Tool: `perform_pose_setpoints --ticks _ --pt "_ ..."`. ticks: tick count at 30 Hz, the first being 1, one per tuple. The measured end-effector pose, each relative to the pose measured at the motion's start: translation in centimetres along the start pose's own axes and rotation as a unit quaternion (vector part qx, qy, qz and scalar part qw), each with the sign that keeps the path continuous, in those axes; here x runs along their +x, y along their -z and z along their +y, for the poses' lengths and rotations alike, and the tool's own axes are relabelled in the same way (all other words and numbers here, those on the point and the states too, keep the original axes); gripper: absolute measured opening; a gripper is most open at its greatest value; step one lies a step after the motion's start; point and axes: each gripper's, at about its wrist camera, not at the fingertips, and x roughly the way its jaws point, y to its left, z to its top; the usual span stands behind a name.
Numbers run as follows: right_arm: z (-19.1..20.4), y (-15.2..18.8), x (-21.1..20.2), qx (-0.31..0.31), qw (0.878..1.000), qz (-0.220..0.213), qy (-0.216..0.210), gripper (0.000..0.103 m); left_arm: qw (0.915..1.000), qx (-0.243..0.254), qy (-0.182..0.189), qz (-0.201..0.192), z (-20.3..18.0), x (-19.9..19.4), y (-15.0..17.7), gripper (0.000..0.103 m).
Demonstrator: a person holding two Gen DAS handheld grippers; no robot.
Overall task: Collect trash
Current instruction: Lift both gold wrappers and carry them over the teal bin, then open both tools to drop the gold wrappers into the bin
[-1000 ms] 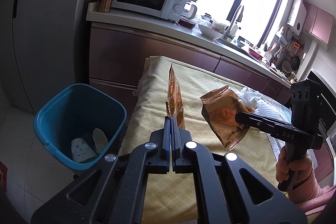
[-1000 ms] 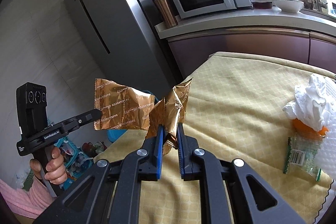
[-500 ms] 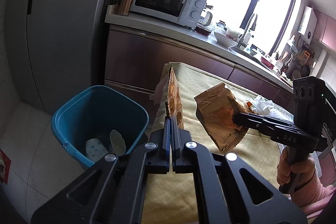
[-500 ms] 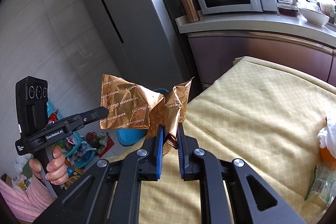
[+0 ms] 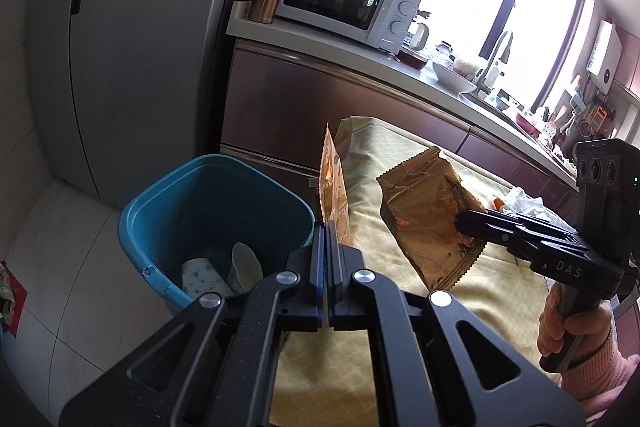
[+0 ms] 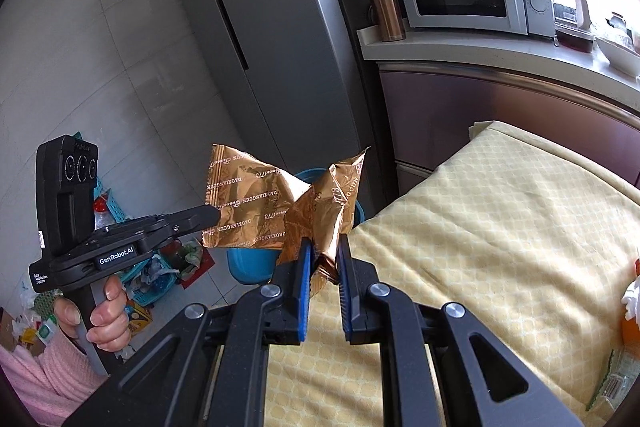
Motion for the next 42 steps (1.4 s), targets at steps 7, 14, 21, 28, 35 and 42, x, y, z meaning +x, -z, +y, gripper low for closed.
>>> perform_pose_setpoints --ticks 7,14,21,28,35,42 --pt "0.4 -0.4 0.9 -0.006 1.0 0.01 -0.005 0.011 0.9998 -0.007 -0.015 0.007 0.4 0.7 0.1 0.001" --pt "1.1 -1.2 2.6 -0.015 1.0 0.023 -0.014 0.011 0.9992 -0.013 -0.035 0.015 1.3 1.5 0.2 0.001" --pt "1.7 -1.8 4.5 -0.024 0.999 0.041 -0.016 0.011 0.9984 -0.02 -0.049 0.019 2.3 2.0 0.2 0.001" --pt "1.8 -2.5 6.5 -0.023 0.998 0.059 -0.015 0.011 0.9977 -0.025 -0.06 0.02 3.3 2.5 0.1 0.001" --pt "1.9 -3.0 9.1 -0.022 0.997 0.077 -0.014 0.011 0.9962 -0.031 -0.077 0.026 4.3 3.3 0.2 0.001" --pt "2.1 -3.2 11.6 -0.019 0.995 0.098 -0.008 0.011 0.9944 -0.042 -0.09 0.038 5.6 4.5 0.5 0.001"
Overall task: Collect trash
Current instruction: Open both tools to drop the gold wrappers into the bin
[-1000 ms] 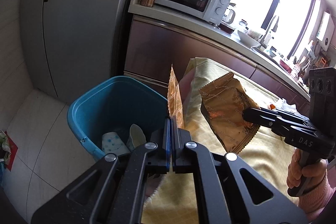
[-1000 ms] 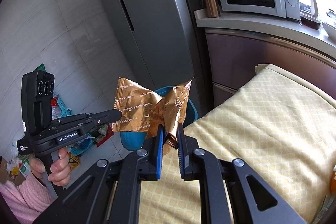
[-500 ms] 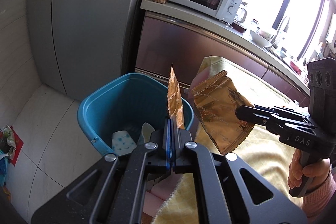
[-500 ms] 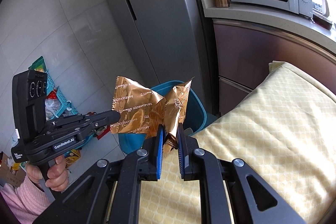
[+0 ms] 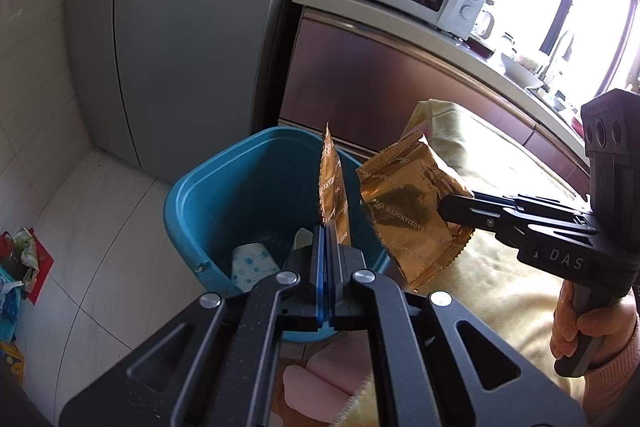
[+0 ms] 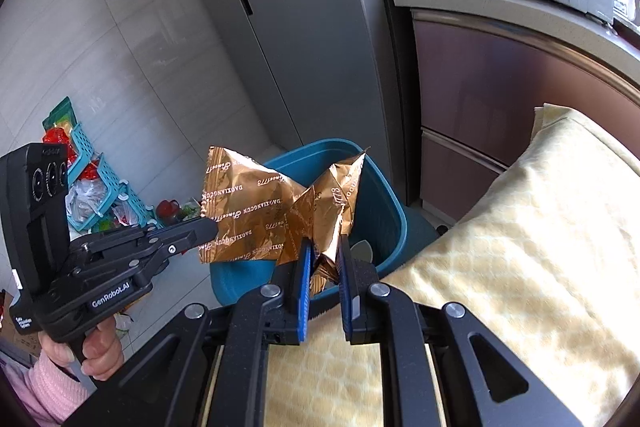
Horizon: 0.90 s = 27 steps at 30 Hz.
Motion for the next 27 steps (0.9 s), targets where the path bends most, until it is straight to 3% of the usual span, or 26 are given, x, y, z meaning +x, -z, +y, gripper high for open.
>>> perform_pose_setpoints --ticks 16,24,27 --pt "0.2 -0.5 4.5 0.012 0.999 0.049 0.013 0.013 0.9994 -0.004 -0.015 0.032 0.6 3.2 0.7 0.001" --pt "0.5 -0.8 5.3 0.013 0.998 0.054 0.02 0.014 0.9988 -0.003 -0.025 0.043 0.6 4.7 0.8 0.002" --pt "0.5 -0.8 5.5 0.02 0.998 0.053 0.02 0.026 0.9984 -0.008 -0.026 0.049 0.7 5.4 0.9 0.009"
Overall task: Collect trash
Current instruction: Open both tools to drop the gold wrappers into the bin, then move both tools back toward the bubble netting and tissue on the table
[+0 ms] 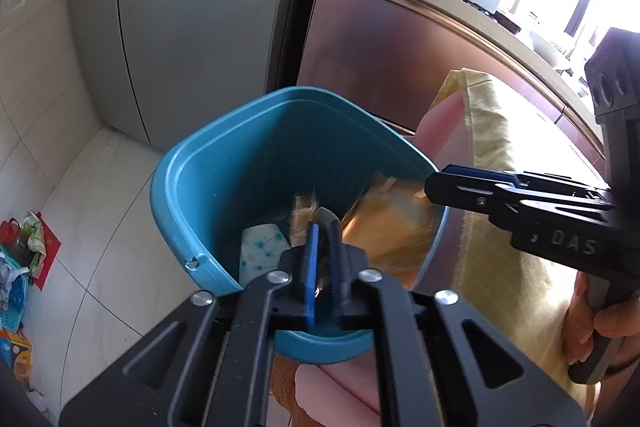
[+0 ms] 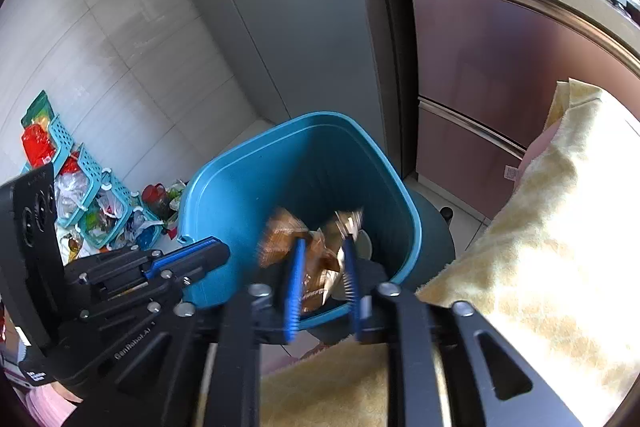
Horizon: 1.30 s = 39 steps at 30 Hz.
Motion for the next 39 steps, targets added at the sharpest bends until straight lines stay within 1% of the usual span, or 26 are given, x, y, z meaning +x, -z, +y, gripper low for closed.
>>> perform_pose_setpoints --ticks 3,5,7,8,10,11,12,13,14,16,17,18,21,26,29,34,39 --pt "-0.1 0.1 -0.3 0.005 1.0 -0.006 -0.002 0.027 1.0 -0.001 -0.003 0.003 -0.1 0.3 0.1 0.01" --pt "-0.3 0.2 -0.6 0.006 1.0 -0.009 -0.004 0.027 1.0 0.003 -0.007 -0.002 -0.3 0.1 0.2 0.015" --pt "-0.4 0.6 -1.0 0.007 1.0 -0.015 -0.007 0.03 0.9997 0.011 -0.015 -0.013 -0.7 -0.4 0.2 0.025" --pt "-0.4 0.8 -1.3 0.007 1.0 -0.018 -0.007 0.032 0.9996 0.016 -0.018 -0.018 -0.9 -0.7 0.2 0.028" --pt "-0.4 1.2 -1.9 0.006 1.0 -0.026 -0.007 0.036 0.999 0.024 -0.024 -0.031 -1.3 -1.5 0.3 0.039" --pt "-0.5 1.4 -2.3 0.005 1.0 -0.029 -0.007 0.038 0.9986 0.029 -0.026 -0.037 -1.6 -1.9 0.3 0.042" --pt "-0.5 1.6 -2.7 0.004 0.999 -0.033 -0.008 0.039 0.9981 0.034 -0.028 -0.043 -1.9 -2.2 0.2 0.047" --pt "-0.6 1.9 -3.2 0.003 0.999 -0.038 -0.007 0.04 0.9975 0.039 -0.031 -0.051 -2.3 -2.7 0.2 0.051" --pt "-0.7 2.2 -3.7 0.003 0.999 -0.043 -0.007 0.041 0.9968 0.044 -0.033 -0.058 -2.7 -3.1 0.3 0.052" --pt "-0.8 2.8 -4.8 0.004 0.999 -0.052 -0.007 0.042 0.9955 0.054 -0.034 -0.071 -3.5 -4.0 0.3 0.059" --pt "-0.9 3.1 -5.3 0.003 0.998 -0.057 -0.006 0.047 0.9947 0.059 -0.035 -0.078 -3.9 -4.4 0.4 0.061" --pt "-1.0 3.5 -5.9 0.002 0.998 -0.064 -0.004 0.049 0.9939 0.063 -0.036 -0.083 -4.4 -4.7 0.4 0.065" --pt "-1.6 4.5 -7.6 0.002 0.997 -0.079 -0.001 0.051 0.9918 0.079 -0.032 -0.095 -5.7 -5.8 0.7 0.074" --pt "-2.9 6.8 -10.6 0.005 0.995 -0.098 0.015 0.057 0.9887 0.107 -0.013 -0.104 -8.3 -6.8 1.4 0.079" --pt "-3.9 8.3 -12.5 0.009 0.993 -0.112 0.031 0.061 0.9868 0.124 -0.001 -0.105 -10.2 -7.1 1.9 0.086" --pt "-5.4 11.4 -15.5 0.02 0.989 -0.132 0.065 0.068 0.9836 0.149 0.035 -0.096 -13.6 -7.2 2.7 0.089" --pt "-7.7 14.8 -18.3 0.044 0.983 -0.142 0.104 0.07 0.9791 0.172 0.064 -0.088 -17.2 -6.8 3.7 0.092"
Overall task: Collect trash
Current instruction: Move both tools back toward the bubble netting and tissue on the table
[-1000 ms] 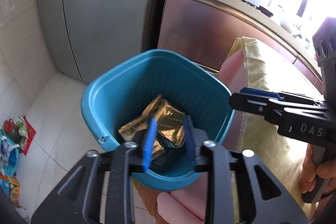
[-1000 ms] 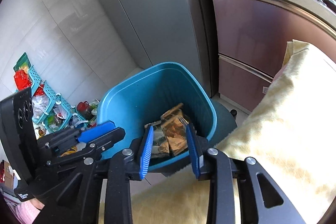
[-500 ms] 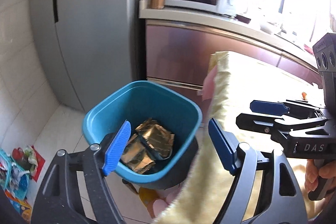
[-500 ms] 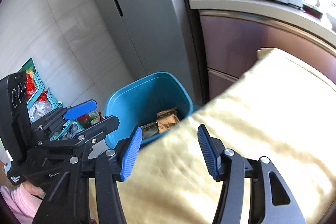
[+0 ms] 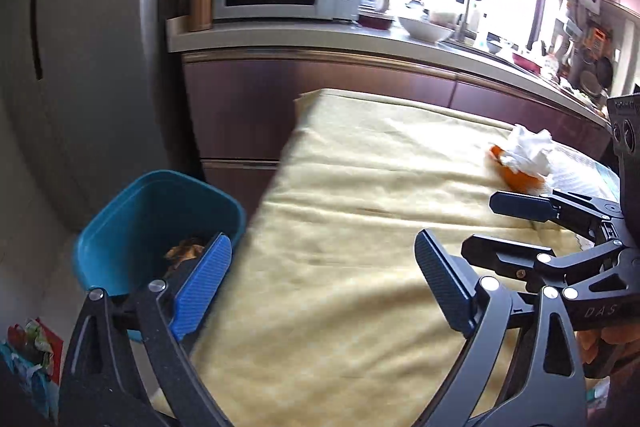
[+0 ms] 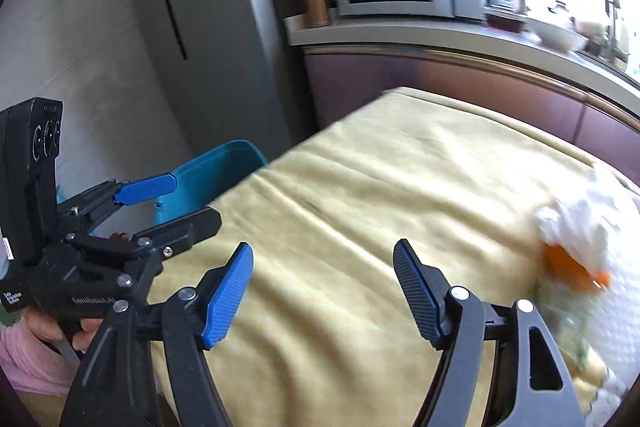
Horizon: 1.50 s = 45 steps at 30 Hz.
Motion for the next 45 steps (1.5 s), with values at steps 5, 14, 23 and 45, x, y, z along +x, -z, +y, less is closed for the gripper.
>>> perform_pose_setpoints --ticks 5,14,23,45 --pt "-2.3 1.7 -2.1 0.01 0.999 -0.008 0.038 0.073 0.9995 0.026 0.015 0.007 -3.7 0.8 -0.1 0.093" --pt "-5.2 3.5 -4.0 0.029 0.997 -0.014 0.067 0.073 0.9981 0.041 0.041 0.02 -7.5 2.0 -0.2 0.093" --pt "-5.7 4.1 -4.0 0.041 0.998 -0.014 0.053 0.075 0.9981 0.032 0.036 0.038 -7.9 2.9 -0.1 0.093" --pt "-7.9 4.5 -7.4 0.052 0.993 -0.041 0.099 0.076 0.9977 0.047 0.039 0.028 -10.0 2.8 -0.8 0.094"
